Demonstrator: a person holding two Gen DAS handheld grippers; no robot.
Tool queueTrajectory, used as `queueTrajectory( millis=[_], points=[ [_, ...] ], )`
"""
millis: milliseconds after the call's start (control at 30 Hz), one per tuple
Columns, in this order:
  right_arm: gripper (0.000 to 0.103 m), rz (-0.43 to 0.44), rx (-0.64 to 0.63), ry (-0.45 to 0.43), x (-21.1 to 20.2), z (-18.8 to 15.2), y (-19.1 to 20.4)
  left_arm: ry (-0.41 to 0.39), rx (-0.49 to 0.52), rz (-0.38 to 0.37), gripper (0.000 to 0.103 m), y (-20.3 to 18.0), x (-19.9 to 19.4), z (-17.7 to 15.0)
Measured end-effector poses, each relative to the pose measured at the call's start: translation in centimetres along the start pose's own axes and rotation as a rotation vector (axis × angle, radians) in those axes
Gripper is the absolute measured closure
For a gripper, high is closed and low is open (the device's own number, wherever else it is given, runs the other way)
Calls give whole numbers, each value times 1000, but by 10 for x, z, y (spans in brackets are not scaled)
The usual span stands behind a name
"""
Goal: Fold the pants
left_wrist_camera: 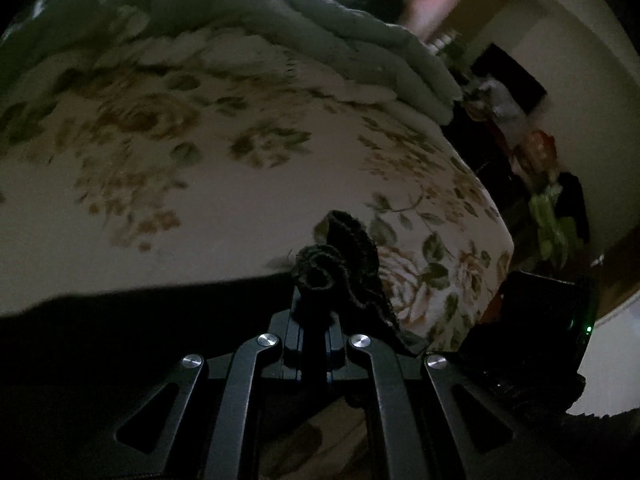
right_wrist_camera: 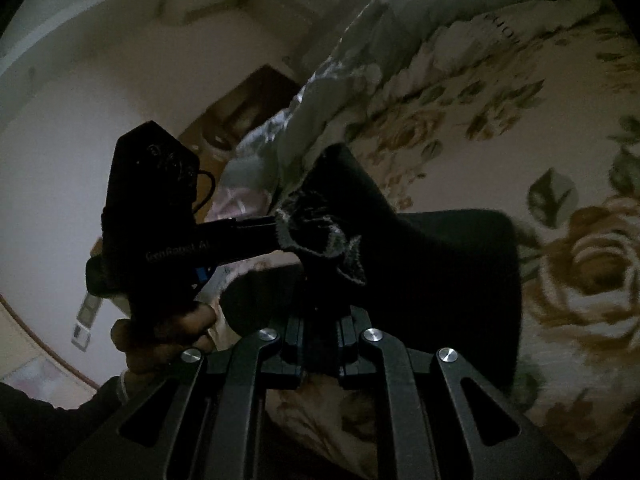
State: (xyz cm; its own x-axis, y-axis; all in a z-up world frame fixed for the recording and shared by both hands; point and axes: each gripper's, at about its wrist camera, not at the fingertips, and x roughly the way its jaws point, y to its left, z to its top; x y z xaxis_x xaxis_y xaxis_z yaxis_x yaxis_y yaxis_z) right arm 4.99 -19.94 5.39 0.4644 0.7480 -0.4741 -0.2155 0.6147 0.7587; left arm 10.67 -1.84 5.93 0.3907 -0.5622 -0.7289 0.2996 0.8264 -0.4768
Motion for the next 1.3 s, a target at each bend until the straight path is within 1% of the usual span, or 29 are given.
queueTrajectory(
  millis=[200,467,533,667,767,833,900,933,1033,1100,1300],
  points=[
    [90,-24,-24,79,29,-8,0,6,-92,6,99,36,4,-19],
    [90,-90,-56,155,61,-16,-1,20,-187,51,98,70,16,-35],
    [88,-102,-62,171,66,-18,-1,25,-203,66,98,77,18,-39],
    [87,-129,-75,199,80,-21,0,37,-237,80,98,87,22,-47],
    [83,-139,-79,216,83,-23,0,42,-267,89,97,95,22,-53],
    [75,-126,-77,226,85,-25,1,37,-284,99,97,99,18,-58],
    [72,-127,-85,228,86,-25,3,31,-301,122,97,102,13,-62],
    [71,-130,-92,230,87,-25,4,23,-308,136,97,103,9,-63],
    [71,-132,-96,236,89,-25,7,-8,-325,180,92,105,-4,-68],
    [70,-125,-94,239,90,-25,9,-22,-341,210,92,106,-12,-72],
    [70,-110,-103,257,94,-23,18,-56,-421,250,85,120,-32,-83]
  ],
)
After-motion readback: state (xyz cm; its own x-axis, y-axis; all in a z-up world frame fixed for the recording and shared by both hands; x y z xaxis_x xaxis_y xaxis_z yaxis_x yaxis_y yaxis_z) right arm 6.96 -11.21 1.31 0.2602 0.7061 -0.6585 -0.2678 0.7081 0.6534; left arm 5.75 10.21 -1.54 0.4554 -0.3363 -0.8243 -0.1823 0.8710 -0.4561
